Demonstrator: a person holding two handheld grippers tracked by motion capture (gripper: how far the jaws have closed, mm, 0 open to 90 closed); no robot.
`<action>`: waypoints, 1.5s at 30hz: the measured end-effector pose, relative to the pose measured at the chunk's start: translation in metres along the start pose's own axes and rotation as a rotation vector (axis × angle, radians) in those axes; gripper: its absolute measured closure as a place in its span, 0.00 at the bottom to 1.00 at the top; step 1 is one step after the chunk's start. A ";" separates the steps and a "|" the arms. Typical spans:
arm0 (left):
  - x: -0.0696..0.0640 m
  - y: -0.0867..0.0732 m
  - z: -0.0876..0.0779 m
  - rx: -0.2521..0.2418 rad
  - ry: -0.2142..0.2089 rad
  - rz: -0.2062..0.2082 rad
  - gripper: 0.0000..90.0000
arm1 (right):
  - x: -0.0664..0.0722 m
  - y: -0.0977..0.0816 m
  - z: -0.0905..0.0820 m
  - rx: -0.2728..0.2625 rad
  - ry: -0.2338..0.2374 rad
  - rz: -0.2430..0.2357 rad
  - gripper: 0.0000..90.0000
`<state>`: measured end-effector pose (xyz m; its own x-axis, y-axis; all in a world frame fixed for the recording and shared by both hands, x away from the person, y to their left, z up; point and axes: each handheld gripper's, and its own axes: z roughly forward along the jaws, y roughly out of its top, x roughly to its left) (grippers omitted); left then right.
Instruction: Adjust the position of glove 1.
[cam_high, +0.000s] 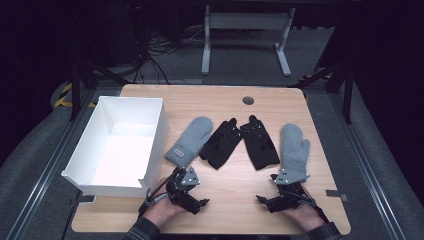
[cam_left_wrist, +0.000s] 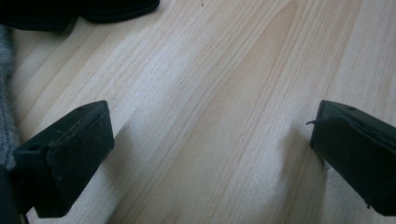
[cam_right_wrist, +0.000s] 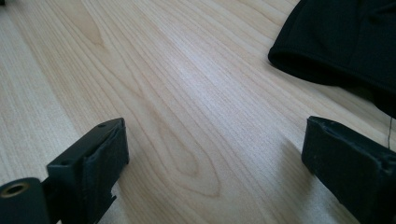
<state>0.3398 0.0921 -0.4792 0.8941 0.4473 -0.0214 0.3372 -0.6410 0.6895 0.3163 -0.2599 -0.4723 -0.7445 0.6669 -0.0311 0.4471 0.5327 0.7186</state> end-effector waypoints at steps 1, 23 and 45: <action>0.000 0.000 0.000 0.001 0.002 -0.002 0.00 | 0.000 0.000 0.000 0.000 0.000 0.000 0.08; 0.002 0.001 0.000 0.002 0.007 -0.010 0.00 | -0.013 0.020 -0.031 -0.032 0.016 -0.054 0.82; 0.003 0.001 0.000 0.002 0.018 -0.017 0.00 | -0.078 0.013 -0.065 -0.040 -0.128 0.048 1.00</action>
<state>0.3425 0.0926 -0.4790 0.8829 0.4691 -0.0200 0.3527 -0.6345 0.6878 0.3480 -0.3389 -0.4158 -0.6521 0.7537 -0.0823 0.4593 0.4790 0.7481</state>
